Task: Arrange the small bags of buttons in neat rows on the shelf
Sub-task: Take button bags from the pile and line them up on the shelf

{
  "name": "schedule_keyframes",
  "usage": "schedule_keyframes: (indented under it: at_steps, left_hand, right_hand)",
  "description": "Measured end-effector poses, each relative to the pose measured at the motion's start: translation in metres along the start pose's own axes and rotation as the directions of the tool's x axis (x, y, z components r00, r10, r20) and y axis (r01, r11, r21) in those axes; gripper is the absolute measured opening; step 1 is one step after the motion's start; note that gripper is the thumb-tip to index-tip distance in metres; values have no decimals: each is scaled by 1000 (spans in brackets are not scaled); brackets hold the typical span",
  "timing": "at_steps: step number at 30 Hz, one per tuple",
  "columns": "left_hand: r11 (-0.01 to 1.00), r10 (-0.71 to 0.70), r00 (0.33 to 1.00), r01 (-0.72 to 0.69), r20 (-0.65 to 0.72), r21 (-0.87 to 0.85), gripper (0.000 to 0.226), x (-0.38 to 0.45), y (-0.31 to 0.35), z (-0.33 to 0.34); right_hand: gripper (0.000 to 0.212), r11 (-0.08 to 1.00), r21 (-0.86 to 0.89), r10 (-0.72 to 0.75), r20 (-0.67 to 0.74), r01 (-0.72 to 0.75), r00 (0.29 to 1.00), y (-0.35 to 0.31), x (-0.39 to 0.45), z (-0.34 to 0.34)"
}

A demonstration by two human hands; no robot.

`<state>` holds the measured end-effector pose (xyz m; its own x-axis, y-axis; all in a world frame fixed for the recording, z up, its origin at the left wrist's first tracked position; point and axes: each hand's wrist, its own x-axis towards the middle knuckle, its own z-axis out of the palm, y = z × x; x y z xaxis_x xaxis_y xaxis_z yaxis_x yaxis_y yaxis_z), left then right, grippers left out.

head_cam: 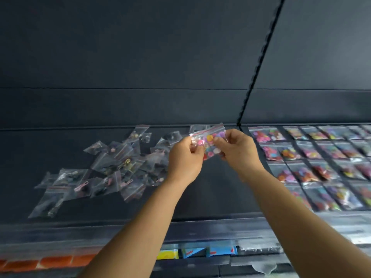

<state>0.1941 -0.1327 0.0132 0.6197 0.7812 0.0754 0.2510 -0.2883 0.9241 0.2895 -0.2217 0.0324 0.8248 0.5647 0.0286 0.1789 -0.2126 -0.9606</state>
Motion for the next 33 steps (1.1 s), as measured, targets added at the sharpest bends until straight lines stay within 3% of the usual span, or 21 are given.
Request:
schedule_keyframes:
  at_steps: [4,8,10,15,21,29,33]
  left_hand:
    - [997,22,993,-13,117,-79,12,-9,23,45]
    - [989,54,980,-26,193,-147,21,-28,58,100]
    - [988,87,973,-58,215,-140,15,-40,77,131]
    - [992,116,968,-101,222,-81,24,-68,118,215]
    - [994,109,961,-99,254,-53,31,-92,157,306]
    - [992,124,915,-118,383,-41,21,-91,190,397]
    - [986,163,881,-164,445,-35,27,-78,198,432]
  right_hand:
    - [10,999,8,37,-61,-37,997,16,-5,-50]
    - [9,997,55,60,-120,-54,991,30,-14,-114]
    - [13,998,47,49,-145,-42,988,36,-19,-150]
    - [10,999,33,43,-189,-37,981,59,-25,-247]
    - [24,999,-22,36,-249,-43,968,81,-33,-350]
    - [12,993,13,116,-368,-120,923,112,-16,-436]
    - [18,987,-11,141,-416,-160,898,126,1,-465]
